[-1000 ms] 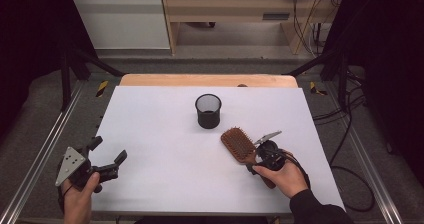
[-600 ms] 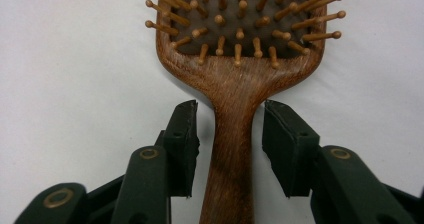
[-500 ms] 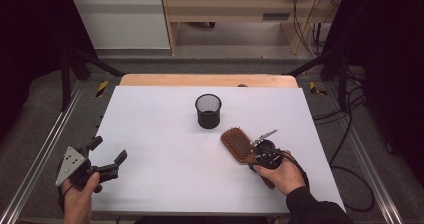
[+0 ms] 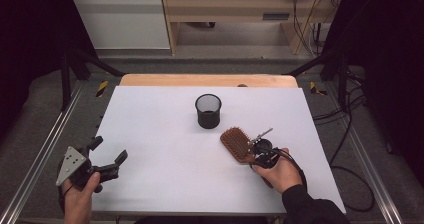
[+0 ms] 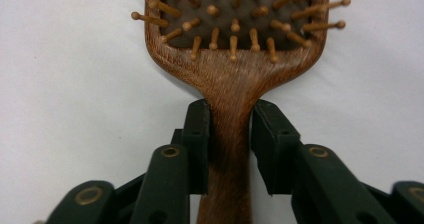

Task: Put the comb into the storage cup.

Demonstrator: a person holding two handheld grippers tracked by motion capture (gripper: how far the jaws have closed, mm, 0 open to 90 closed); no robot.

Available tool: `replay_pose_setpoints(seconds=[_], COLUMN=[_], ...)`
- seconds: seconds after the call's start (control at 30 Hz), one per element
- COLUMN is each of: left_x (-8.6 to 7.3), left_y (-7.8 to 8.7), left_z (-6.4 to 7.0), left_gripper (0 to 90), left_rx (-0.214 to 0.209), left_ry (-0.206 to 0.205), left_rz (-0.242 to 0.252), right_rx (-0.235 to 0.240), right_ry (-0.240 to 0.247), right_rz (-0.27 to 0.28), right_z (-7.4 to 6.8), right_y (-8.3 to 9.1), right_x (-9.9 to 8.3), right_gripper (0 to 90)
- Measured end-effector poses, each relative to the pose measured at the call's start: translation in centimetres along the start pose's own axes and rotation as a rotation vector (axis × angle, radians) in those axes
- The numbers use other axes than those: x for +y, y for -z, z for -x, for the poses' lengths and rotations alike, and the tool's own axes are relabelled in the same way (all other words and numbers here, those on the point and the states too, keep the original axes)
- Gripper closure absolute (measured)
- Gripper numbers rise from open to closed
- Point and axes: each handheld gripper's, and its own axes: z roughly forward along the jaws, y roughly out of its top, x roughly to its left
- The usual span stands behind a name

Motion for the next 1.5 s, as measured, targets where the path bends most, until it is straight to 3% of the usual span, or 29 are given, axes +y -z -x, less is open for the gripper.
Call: replay_pose_setpoints(seconds=[0.23,0.3,0.5,0.6,0.67,0.7,0.77,0.8,0.87,0.9,0.93,0.97,1.0,1.03,1.07,1.1,1.13,1.17,1.2,1.23,1.27,1.33,1.43,1.5], left_x=[0.0,0.1,0.1,0.1,0.2,0.2,0.4,0.5,0.9,0.9,1.2,1.2,1.4,1.7,2.3,2.3,2.7,3.0,3.6,3.6,4.2,4.5,5.6,6.0], left_y=[0.0,-0.1,-0.1,-0.1,-0.2,-0.2,-0.2,-0.3,-0.6,-0.6,-0.8,-0.8,-1.0,-1.2,-1.8,-1.8,-2.2,-2.6,-3.5,-3.5,-4.5,-5.0,-7.2,-7.7], left_z=[0.0,0.1,0.3,0.6,0.9,0.9,1.2,1.5,2.3,2.3,2.9,2.9,3.2,3.6,4.3,4.3,4.7,5.1,6.0,6.0,6.9,7.3,9.1,9.5], left_gripper=[2.1,2.1,2.2,2.2,2.3,2.4,2.4,2.4,2.3,2.3,2.3,2.3,2.3,2.3,2.4,2.4,2.5,2.5,2.5,2.5,2.6,2.6,2.7,2.9], left_rx=[-0.003,-0.004,-0.01,-0.017,-0.031,-0.031,-0.054,-0.059,-0.084,-0.084,-0.099,-0.099,-0.112,-0.123,-0.141,-0.141,-0.153,-0.167,-0.192,-0.192,-0.22,-0.231,-0.266,-0.28], left_ry=[0.001,0.001,0.014,0.016,0.042,0.042,0.074,0.075,0.077,0.077,0.083,0.083,0.093,0.095,0.096,0.096,0.094,0.093,0.09,0.09,0.093,0.091,0.069,0.078], left_rz=[0.001,0.002,0.0,-0.005,0.0,0.0,0.008,0.008,0.007,0.007,0.01,0.01,0.015,0.016,0.016,0.016,0.015,0.019,0.016,0.016,0.017,0.014,-0.012,-0.013], right_rx=[0.021,0.016,0.01,0.007,0.008,0.008,0.013,0.015,0.022,0.022,0.036,0.036,0.039,0.039,0.044,0.044,0.048,0.048,0.058,0.058,0.072,0.079,0.104,0.114], right_ry=[0.009,0.038,0.044,0.049,0.057,0.057,0.062,0.066,0.057,0.057,0.045,0.045,0.052,0.052,0.054,0.054,0.06,0.06,0.057,0.057,0.068,0.067,0.069,0.072], right_rz=[-0.002,0.021,0.095,0.153,0.208,0.208,0.266,0.327,0.391,0.391,0.445,0.445,0.495,0.495,0.547,0.547,0.599,0.599,0.636,0.636,0.674,0.698,0.737,0.747], right_z=[0.4,0.3,0.3,0.5,0.5,0.5,0.5,0.6,0.6,0.6,0.6,0.6,0.5,0.5,0.4,0.4,0.2,0.2,0.0,0.0,-0.2,-0.4,-0.7,-0.8], right_y=[0.0,0.0,0.2,0.7,1.2,1.2,1.8,2.4,2.9,2.9,3.6,3.6,4.2,4.2,4.7,4.7,5.1,5.1,5.4,5.4,5.6,5.8,6.0,6.0], right_x=[0.1,-0.2,-1.1,-1.5,-1.7,-1.7,-1.8,-1.9,-1.9,-1.9,-1.7,-1.7,-1.5,-1.5,-1.2,-1.2,-1.1,-1.1,-1.0,-1.0,-0.9,-0.6,-0.2,-0.1], right_gripper=[72.6,72.7,72.8,72.8,72.8,72.8,72.8,72.8,72.8,72.8,72.8,72.8,72.8,72.8,72.8,72.8,72.8,72.8,72.8,72.8,72.8,72.8,72.8,72.8])
